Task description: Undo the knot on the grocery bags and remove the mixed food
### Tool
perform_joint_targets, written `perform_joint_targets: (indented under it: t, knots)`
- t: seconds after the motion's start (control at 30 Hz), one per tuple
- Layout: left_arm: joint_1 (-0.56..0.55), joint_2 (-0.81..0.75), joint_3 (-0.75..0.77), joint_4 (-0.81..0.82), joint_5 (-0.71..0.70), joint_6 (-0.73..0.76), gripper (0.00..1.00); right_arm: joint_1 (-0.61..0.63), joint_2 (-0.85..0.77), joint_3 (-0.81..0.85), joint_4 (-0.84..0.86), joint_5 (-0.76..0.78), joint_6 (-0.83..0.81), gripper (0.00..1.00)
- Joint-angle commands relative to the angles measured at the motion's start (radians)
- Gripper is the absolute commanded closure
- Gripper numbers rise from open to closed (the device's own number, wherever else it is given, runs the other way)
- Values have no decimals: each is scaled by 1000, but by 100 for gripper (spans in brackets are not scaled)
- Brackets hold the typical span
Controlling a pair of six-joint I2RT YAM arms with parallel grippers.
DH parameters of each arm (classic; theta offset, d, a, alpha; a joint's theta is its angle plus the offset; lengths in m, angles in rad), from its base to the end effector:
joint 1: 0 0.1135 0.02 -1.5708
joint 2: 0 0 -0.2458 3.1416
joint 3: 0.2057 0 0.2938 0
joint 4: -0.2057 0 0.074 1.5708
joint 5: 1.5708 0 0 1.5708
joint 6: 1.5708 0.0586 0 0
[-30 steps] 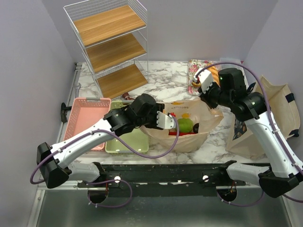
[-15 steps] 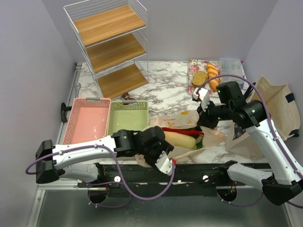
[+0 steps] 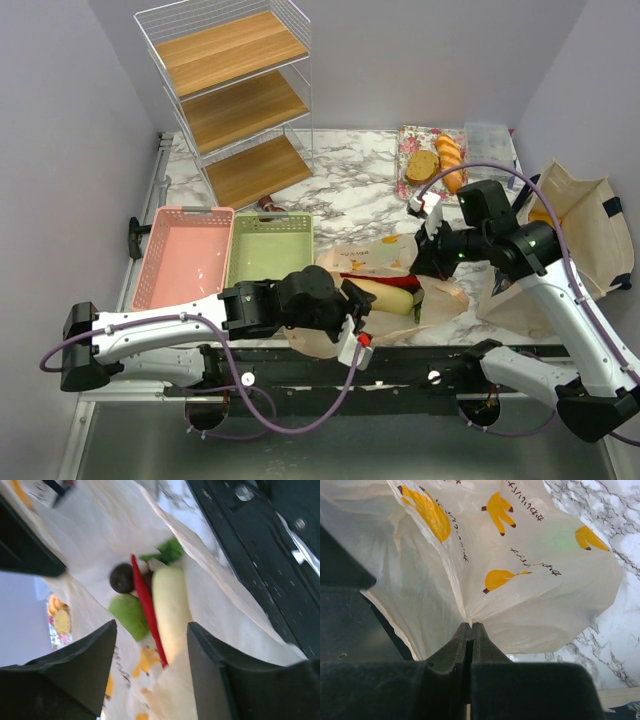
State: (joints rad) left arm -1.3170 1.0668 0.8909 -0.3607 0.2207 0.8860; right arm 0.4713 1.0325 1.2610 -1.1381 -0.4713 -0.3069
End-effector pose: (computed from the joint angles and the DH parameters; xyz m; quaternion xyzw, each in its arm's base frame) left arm 0.0648 -0.3011 0.2704 0.7952 0.3422 -0.1986 0.4595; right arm 0.2000 0.1318 0.3485 -0.4190 0.8222 0.2460 0.2964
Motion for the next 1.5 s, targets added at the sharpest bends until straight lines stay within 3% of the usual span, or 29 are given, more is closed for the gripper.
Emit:
perform_joint_targets:
  t: [0.0, 0.17, 0.3, 0.53, 0.93, 1.1, 1.33, 1.47]
  knots:
    - [-2, 120, 82, 175, 28, -47, 47, 3, 4, 11, 95, 25, 92, 99]
    - [8, 295, 132, 219, 10, -30, 61, 4, 19, 5, 142, 74, 144, 99]
    - [48, 447, 205, 180, -33, -33, 60, 3, 29, 17, 178, 142, 198, 100]
    - [139, 615, 267, 162, -88, -32, 60, 4, 40, 23, 164, 133, 172, 99]
    - [193, 699, 225, 21, 1, 26, 43, 4, 49, 1, 147, 146, 154, 99]
    - [212, 731, 235, -5, 3, -22, 28, 4, 56, 0, 135, 141, 145, 99]
    - [214, 774, 270, -101, 3, -28, 29, 4, 66, 5, 124, 144, 123, 99]
    - [211, 732, 214, -85, 5, -35, 31, 4, 61, 5, 110, 153, 108, 99]
